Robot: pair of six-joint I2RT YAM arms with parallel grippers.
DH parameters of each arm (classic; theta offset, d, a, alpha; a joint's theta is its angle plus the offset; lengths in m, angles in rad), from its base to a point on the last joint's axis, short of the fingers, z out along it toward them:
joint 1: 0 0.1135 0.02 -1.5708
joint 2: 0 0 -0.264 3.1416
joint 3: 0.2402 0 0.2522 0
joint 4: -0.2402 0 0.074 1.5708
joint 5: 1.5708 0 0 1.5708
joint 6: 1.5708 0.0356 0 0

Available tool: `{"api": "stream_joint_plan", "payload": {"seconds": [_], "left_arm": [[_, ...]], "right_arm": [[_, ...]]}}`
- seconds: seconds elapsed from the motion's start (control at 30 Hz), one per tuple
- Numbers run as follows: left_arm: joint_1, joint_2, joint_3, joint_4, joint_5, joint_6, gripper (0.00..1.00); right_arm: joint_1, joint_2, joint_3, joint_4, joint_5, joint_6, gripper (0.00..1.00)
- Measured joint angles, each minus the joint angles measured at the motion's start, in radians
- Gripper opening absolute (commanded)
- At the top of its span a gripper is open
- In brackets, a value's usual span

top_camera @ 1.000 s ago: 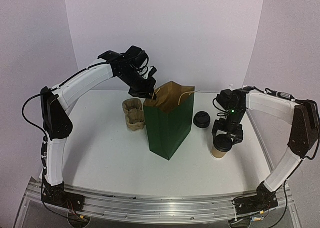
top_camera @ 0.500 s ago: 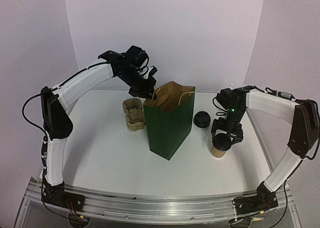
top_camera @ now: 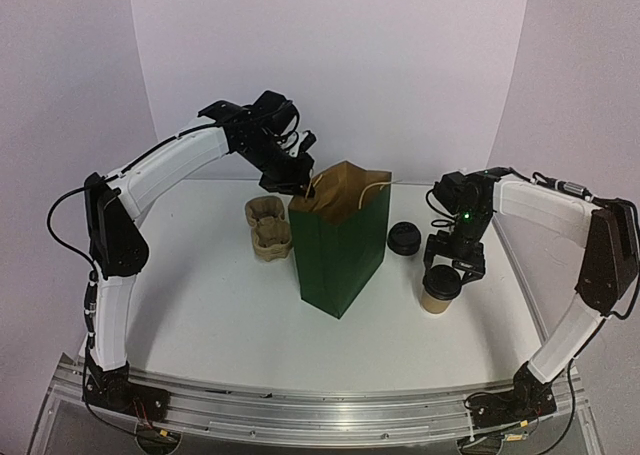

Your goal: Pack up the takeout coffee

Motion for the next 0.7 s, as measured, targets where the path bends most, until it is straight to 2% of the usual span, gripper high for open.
{"api": "stream_joint_plan", "payload": {"seconds": [0.33, 0.7], "left_arm": [[0.000, 0.010, 0.013, 0.000, 0.000, 0.000, 0.00], [0.000, 0.010, 0.013, 0.000, 0.000, 0.000, 0.00]], "right_arm": [[0.000, 0.009, -0.001, -0.002, -0.001, -0.012, 0.88], [0.000, 0.030, -0.001, -0.002, -0.001, -0.022, 0.79]]}}
